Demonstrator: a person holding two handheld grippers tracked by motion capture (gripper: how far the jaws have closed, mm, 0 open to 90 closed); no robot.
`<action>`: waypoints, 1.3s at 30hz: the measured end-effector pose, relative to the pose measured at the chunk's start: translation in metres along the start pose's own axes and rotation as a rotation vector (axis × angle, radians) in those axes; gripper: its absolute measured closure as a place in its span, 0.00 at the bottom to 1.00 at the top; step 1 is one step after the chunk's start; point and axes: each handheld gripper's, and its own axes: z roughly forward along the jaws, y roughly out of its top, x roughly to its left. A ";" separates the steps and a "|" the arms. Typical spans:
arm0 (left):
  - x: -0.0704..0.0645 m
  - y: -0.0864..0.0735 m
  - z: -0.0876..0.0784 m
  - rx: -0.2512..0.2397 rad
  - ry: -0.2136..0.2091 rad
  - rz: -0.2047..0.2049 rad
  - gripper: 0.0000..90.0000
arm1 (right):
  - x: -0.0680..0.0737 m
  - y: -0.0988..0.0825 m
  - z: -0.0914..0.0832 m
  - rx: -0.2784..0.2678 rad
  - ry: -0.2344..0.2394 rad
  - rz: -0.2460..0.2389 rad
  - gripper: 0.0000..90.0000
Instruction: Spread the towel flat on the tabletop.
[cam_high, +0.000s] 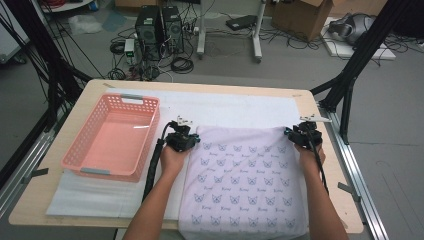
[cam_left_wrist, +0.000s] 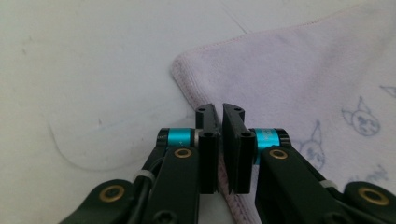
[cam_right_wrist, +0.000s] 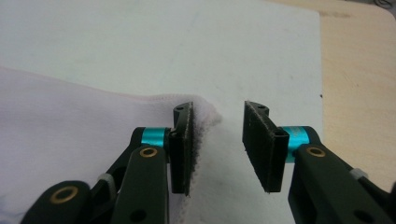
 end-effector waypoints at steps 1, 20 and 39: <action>0.002 0.001 0.000 -0.007 0.045 -0.012 0.97 | 0.000 0.001 -0.004 -0.005 0.014 -0.010 0.69; 0.005 -0.005 -0.036 -0.123 -0.057 -0.064 0.47 | 0.019 -0.039 -0.036 0.129 0.140 -0.097 0.97; -0.024 -0.050 -0.056 -0.001 -0.056 0.057 0.96 | 0.023 -0.070 -0.089 0.029 0.179 -0.040 0.64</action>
